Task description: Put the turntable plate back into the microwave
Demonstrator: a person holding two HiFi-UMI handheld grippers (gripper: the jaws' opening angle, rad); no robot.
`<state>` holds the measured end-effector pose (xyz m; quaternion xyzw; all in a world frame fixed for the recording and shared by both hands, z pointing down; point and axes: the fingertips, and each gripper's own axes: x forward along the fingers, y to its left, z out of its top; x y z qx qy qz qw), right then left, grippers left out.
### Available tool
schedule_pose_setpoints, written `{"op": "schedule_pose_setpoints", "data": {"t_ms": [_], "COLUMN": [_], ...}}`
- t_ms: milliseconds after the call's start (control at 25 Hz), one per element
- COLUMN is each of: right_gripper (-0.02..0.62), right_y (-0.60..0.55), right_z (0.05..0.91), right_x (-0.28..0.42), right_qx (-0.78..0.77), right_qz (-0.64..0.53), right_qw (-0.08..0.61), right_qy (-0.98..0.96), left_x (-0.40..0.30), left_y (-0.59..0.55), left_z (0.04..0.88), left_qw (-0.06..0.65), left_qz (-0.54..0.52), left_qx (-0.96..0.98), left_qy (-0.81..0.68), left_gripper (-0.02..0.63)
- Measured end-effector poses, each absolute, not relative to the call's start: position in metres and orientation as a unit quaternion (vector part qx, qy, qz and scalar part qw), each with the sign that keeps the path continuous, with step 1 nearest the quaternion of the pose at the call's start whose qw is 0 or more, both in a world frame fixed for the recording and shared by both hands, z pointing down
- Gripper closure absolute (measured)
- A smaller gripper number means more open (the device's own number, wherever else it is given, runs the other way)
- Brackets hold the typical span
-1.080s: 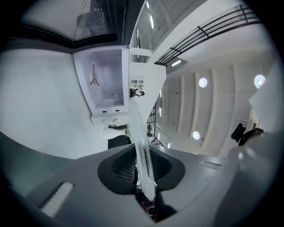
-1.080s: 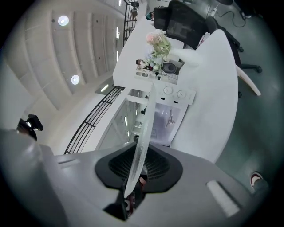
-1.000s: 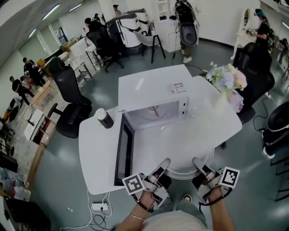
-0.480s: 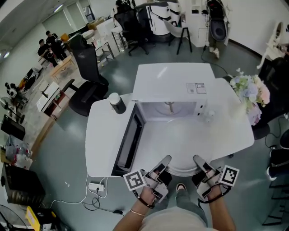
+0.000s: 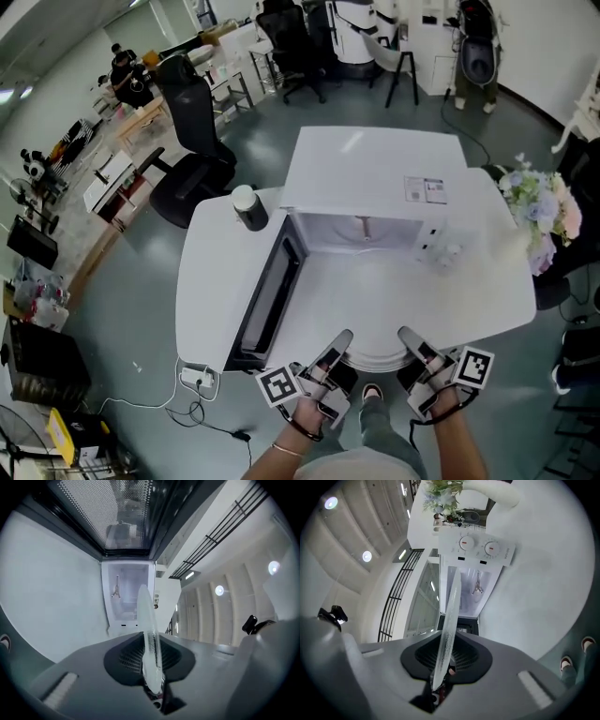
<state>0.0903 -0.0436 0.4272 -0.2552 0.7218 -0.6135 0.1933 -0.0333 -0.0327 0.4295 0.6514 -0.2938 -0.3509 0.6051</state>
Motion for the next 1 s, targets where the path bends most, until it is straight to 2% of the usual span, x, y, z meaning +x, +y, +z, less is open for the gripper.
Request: {"op": "schedule_pose_setpoints", "data": {"t_ms": [440,1000], "right_gripper": [0.548,0.546], "right_y": [-0.089,-0.118], "right_z": [0.466,0.482], "right_x": [0.081,0.071], "right_qx": [-0.234,-0.238], "right_qz": [-0.616,-0.600], "right_qw": [0.158,0.158], "right_qy": [0.735,0.748], "left_x": [-0.043,-0.053], "left_y": [-0.063,-0.082], "left_z": [0.468,0.488], "left_qw": [0.589,0.574], "left_qz": [-0.408,-0.435], "left_qx": [0.620,0.612], "left_qy": [-0.319,-0.327], "left_gripper": [0.572,0.572]}}
